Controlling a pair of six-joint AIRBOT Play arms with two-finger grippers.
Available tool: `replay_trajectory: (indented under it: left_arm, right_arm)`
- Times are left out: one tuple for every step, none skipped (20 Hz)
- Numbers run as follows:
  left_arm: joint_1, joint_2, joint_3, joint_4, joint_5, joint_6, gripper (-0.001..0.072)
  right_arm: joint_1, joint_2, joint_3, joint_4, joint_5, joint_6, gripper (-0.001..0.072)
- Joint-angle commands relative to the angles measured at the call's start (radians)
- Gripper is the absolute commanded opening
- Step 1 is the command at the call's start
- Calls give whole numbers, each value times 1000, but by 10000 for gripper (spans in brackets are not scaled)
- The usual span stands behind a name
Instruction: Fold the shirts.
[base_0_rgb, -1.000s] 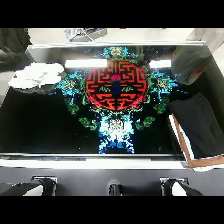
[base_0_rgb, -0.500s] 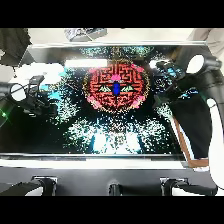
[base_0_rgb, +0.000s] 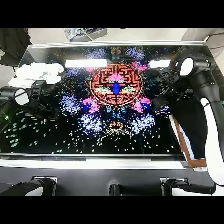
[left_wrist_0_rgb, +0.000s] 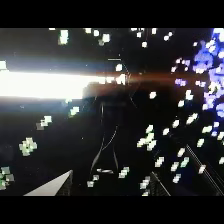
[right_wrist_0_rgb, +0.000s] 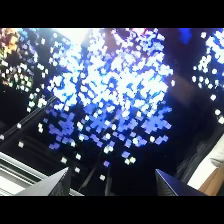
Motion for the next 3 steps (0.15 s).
replay_trajectory:
  left_arm:
    - [0, 0, -2, 0, 1, 2, 577]
    - [0, 0, -2, 0, 1, 2, 577]
    - [0, 0, -2, 0, 1, 2, 577]
  right_arm:
    - [1, -1, 0, -3, 3, 1, 605]
    - [1, -1, 0, -3, 3, 1, 605]
    - [1, -1, 0, -3, 3, 1, 605]
